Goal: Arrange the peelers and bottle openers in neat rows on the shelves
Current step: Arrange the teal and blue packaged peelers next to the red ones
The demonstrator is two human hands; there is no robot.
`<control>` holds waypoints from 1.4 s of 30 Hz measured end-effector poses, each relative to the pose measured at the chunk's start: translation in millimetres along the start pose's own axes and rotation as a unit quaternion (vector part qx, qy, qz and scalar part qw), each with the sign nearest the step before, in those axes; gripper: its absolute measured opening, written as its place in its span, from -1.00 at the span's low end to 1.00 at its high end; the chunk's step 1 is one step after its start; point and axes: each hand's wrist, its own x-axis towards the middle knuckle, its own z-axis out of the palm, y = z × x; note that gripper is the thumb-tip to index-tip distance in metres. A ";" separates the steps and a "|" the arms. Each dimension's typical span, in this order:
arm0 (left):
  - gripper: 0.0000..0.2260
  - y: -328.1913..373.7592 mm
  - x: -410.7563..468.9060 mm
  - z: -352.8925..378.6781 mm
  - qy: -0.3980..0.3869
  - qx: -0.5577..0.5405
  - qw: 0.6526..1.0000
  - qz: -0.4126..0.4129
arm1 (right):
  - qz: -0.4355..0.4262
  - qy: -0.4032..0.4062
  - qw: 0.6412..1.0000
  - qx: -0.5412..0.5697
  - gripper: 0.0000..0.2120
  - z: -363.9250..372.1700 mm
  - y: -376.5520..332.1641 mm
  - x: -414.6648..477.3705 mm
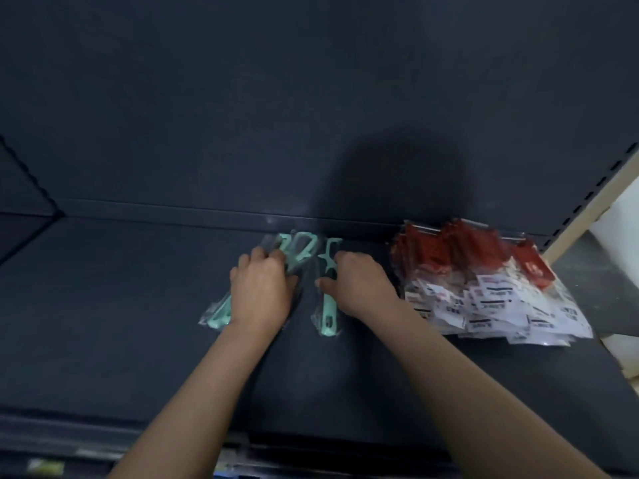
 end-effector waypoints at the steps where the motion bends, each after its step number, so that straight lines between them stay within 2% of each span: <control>1: -0.79 -3.5 1.0 1.4 -0.004 0.009 1.000 0.009 | 0.012 -0.005 1.000 -0.005 -0.60 4.2 -2.9 -0.1; 5: -0.87 -10.2 6.0 6.0 0.001 0.042 0.998 0.040 | 0.069 -0.011 0.998 0.010 -0.65 16.1 -12.4 -2.1; 10: -0.90 -10.1 9.5 4.5 -0.005 0.015 0.999 0.041 | 0.115 0.011 0.993 0.025 -0.71 19.2 -16.9 -6.1; 17: -0.89 -2.6 9.8 -3.4 0.029 -0.080 0.995 0.045 | 0.165 0.065 0.983 -0.039 -0.71 9.5 -6.7 -9.6; 21: -0.92 4.7 9.7 -6.4 0.040 -0.129 0.990 0.050 | 0.181 0.067 0.978 -0.080 -0.69 9.5 -2.3 -11.2; 27: -0.88 10.2 14.7 -4.7 0.051 -0.156 0.984 0.070 | 0.164 0.062 0.976 -0.131 -0.70 6.9 1.8 -13.8; 33: -0.92 14.3 19.6 1.4 -0.008 -0.144 0.987 0.072 | 0.169 0.061 0.975 -0.128 -0.68 5.1 5.4 -14.0; 37: -0.89 14.2 23.4 3.8 -0.012 -0.123 0.989 0.076 | 0.126 0.088 0.980 -0.124 -0.69 4.8 6.6 -12.7; 39: -0.88 12.9 23.9 3.8 -0.004 -0.123 0.989 0.081 | 0.088 0.091 0.986 -0.107 -0.75 4.8 6.4 -9.7; 42: -0.87 13.4 21.3 1.5 -0.006 -0.168 0.982 0.082 | 0.058 0.074 0.995 -0.014 -0.81 8.0 3.3 -5.2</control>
